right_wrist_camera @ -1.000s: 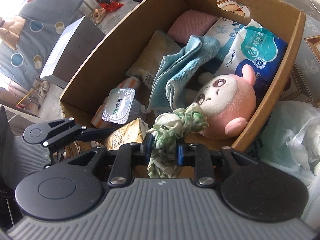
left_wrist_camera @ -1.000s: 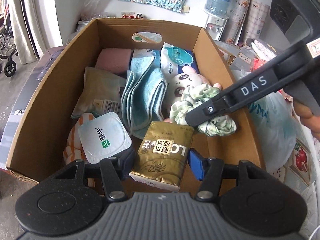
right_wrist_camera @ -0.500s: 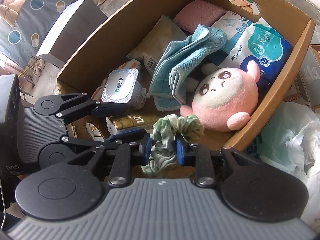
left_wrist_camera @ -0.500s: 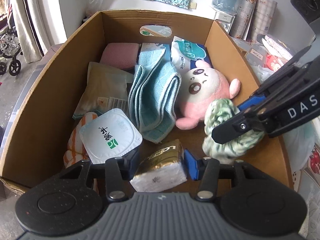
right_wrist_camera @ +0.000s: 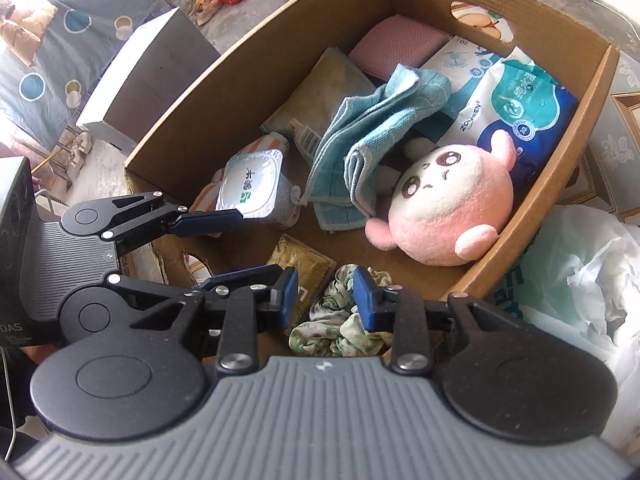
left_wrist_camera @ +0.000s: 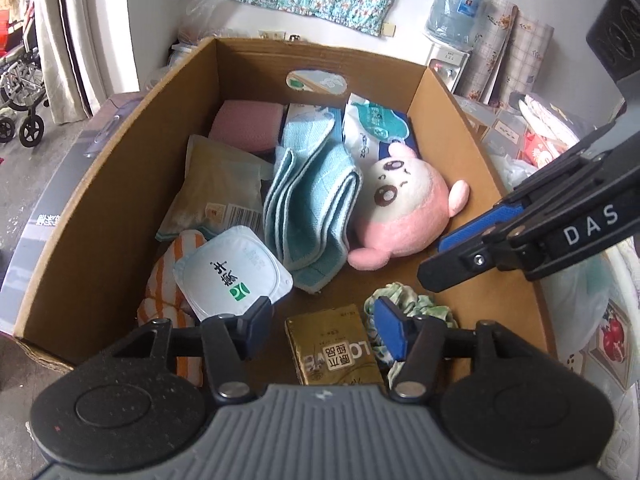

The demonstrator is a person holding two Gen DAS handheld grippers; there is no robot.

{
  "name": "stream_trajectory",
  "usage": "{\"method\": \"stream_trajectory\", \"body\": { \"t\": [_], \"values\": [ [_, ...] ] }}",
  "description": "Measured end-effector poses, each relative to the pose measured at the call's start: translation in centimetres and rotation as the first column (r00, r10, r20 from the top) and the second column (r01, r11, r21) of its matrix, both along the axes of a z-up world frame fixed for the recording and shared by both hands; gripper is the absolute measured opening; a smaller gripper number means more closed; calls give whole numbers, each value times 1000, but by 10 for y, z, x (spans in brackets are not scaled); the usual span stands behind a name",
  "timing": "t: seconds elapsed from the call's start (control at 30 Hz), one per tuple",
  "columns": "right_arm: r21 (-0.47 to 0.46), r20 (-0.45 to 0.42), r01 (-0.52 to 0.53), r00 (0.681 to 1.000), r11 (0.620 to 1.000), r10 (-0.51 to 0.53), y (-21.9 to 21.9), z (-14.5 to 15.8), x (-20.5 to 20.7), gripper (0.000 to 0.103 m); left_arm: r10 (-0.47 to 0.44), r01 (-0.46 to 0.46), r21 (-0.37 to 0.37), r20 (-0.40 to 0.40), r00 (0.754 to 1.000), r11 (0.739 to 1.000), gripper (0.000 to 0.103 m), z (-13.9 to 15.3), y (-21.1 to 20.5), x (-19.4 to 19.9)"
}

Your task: Organize soft objects

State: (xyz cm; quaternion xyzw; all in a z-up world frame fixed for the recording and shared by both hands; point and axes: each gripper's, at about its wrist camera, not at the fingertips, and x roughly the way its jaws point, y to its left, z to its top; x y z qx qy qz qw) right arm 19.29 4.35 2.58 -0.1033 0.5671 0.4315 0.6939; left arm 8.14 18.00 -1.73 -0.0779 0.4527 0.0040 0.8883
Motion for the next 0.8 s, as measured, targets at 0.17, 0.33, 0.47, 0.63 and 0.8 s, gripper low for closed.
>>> {"method": "stream_trajectory", "body": {
  "t": [0.17, 0.33, 0.47, 0.63, 0.8],
  "values": [
    [142, 107, 81, 989, 986, -97, -30, 26, -13, 56, 43, -42, -12, 103, 994, 999, 71, 24, 5, -16],
    [259, 187, 176, 956, 950, -228, -69, 41, -35, 79, 80, -85, 16, 195, 977, 996, 88, 46, 5, -31],
    [298, 240, 268, 908, 916, -344, -97, 40, -60, 85, 111, -119, 19, 237, 965, 993, 98, 59, 5, -42],
    [331, 288, 379, 832, 864, -475, -122, 34, -93, 93, 139, -156, 49, 249, 958, 987, 103, 67, 0, -53],
    [350, 333, 462, 752, 815, -569, -133, 28, -119, 102, 125, -144, 62, 250, 960, 988, 103, 68, -10, -66]
  ]
}}
